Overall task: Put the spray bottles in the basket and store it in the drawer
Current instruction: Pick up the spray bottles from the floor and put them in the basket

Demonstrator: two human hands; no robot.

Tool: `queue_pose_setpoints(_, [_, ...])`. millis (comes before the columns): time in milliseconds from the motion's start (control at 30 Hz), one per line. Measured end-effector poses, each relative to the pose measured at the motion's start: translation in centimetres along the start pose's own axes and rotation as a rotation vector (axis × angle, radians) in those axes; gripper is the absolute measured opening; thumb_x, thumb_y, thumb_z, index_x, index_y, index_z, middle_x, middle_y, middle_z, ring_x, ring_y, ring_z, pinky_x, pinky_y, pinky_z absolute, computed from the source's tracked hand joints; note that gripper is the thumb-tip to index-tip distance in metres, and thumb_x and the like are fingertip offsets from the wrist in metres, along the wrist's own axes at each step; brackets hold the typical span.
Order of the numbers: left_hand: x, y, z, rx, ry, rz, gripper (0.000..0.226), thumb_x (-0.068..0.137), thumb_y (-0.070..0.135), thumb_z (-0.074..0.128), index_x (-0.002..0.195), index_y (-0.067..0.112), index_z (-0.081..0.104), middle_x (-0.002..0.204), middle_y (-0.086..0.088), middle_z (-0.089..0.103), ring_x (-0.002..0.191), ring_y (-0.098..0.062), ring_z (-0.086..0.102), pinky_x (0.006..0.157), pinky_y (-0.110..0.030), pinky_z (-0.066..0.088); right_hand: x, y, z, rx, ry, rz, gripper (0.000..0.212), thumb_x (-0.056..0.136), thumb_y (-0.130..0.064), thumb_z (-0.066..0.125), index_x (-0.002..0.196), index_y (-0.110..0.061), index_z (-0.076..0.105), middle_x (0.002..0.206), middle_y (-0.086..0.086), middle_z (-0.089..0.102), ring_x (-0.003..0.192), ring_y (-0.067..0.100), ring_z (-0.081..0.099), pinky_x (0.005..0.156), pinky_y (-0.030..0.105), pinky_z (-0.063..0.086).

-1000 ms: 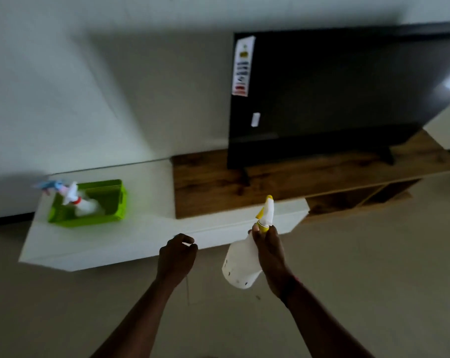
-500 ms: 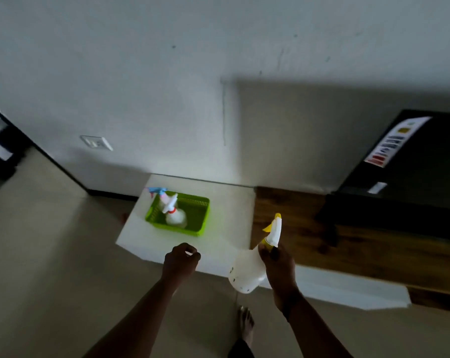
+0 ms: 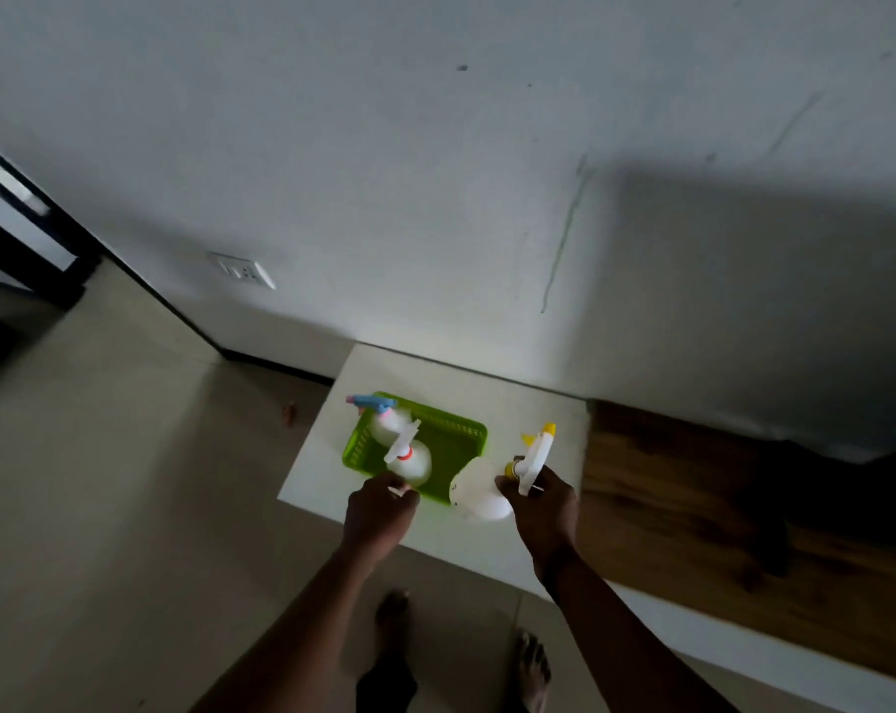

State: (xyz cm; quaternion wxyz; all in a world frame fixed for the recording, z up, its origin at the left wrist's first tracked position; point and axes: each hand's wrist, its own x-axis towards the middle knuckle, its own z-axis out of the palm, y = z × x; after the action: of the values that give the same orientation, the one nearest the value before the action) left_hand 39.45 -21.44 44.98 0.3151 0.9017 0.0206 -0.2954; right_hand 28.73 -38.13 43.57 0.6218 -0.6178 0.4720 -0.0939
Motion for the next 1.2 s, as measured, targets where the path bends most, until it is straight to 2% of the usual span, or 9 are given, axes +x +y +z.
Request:
queue_pose_setpoints(67, [2.2,-0.1,-0.8,0.043,0.02,0.045,0.017,0.084,0.025,0.06,0.097,0.017,0.069,0.097,-0.008,0.076,0.097,-0.028,0.069,0.082,-0.03,0.05,1.7,-0.5,2.2,-0.08,0.011,-0.021,0.032,0.073,-0.017,0.08,0.104,-0.021,0.071,0.092,-0.002,0.072,0.091,0.02,0.067,0.081,0.031,0.054])
queue_pose_setpoints(167, [6.5,-0.8,-2.5,0.024,0.185,0.1,0.022,0.087,0.019,0.053,0.098,0.007,0.068,0.099,-0.018,0.073,0.097,-0.035,0.066,0.078,-0.034,0.044,4.6,-0.5,6.2,-0.195,0.048,-0.086,0.038,0.077,-0.014,0.078,0.113,-0.01,0.067,0.1,0.008,0.071,0.085,0.016,0.062,0.06,0.001,0.043])
queue_pose_setpoints(233, [6.9,-0.8,-3.2,-0.048,0.304,0.094,0.019,0.083,0.016,0.055,0.096,0.007,0.066,0.093,-0.018,0.072,0.092,-0.036,0.066,0.073,-0.034,0.042,4.9,-0.8,6.4,-0.243,0.053,-0.12,0.039,0.078,-0.011,0.077,0.115,-0.005,0.065,0.102,0.01,0.07,0.085,0.015,0.06,0.057,-0.004,0.039])
queue_pose_setpoints(300, [9.5,-2.1,-4.1,-0.059,0.285,0.069,0.019,0.079,0.009,0.06,0.098,0.009,0.064,0.091,-0.015,0.072,0.09,-0.034,0.066,0.075,-0.035,0.047,6.3,0.2,8.6,-0.297,0.064,-0.115,0.039,0.078,-0.013,0.077,0.114,-0.006,0.065,0.103,0.01,0.072,0.087,0.019,0.065,0.066,0.002,0.045])
queue_pose_setpoints(400, [13.1,-3.3,-4.6,-0.031,0.217,0.08,0.02,0.08,0.009,0.061,0.099,0.011,0.064,0.089,-0.012,0.073,0.086,-0.032,0.067,0.073,-0.035,0.049,8.0,0.9,11.0,-0.421,0.094,-0.114,0.039,0.079,-0.022,0.076,0.116,-0.015,0.066,0.104,0.008,0.073,0.093,0.027,0.067,0.077,0.031,0.052])
queue_pose_setpoints(700, [18.3,-5.1,-3.1,0.025,0.131,0.232,0.011,0.085,0.008,0.059,0.092,0.009,0.067,0.087,-0.005,0.074,0.077,-0.023,0.066,0.068,-0.027,0.041,11.4,4.4,13.7,-0.526,0.071,-0.126,0.03,0.079,-0.02,0.076,0.107,-0.013,0.068,0.103,0.007,0.073,0.09,0.027,0.07,0.076,0.033,0.055])
queue_pose_setpoints(900, [19.8,-6.3,-2.3,0.058,0.119,0.313,0.006,0.086,0.01,0.061,0.086,0.011,0.067,0.082,-0.003,0.073,0.074,-0.016,0.063,0.067,-0.025,0.042,12.6,6.0,15.0,-0.543,0.078,-0.157,0.026,0.079,-0.017,0.077,0.102,-0.009,0.07,0.099,0.01,0.073,0.086,0.024,0.068,0.069,0.023,0.044])
queue_pose_setpoints(1067, [20.2,-6.9,-2.1,0.066,0.115,0.317,0.005,0.086,0.01,0.062,0.084,0.012,0.066,0.079,-0.002,0.072,0.07,-0.013,0.06,0.065,-0.025,0.04,13.2,6.9,15.6,-0.509,0.06,-0.112,0.021,0.079,-0.009,0.076,0.099,-0.006,0.07,0.094,0.009,0.073,0.082,0.016,0.066,0.062,-0.003,0.041])
queue_pose_setpoints(1200, [20.4,-7.3,-2.0,0.066,0.12,0.328,0.006,0.085,0.009,0.062,0.083,0.011,0.067,0.078,-0.003,0.072,0.069,-0.013,0.058,0.065,-0.025,0.041,13.4,7.1,15.7,-0.53,0.066,-0.124,0.021,0.08,-0.004,0.074,0.101,-0.003,0.07,0.094,0.013,0.073,0.079,0.012,0.063,0.062,-0.006,0.038])
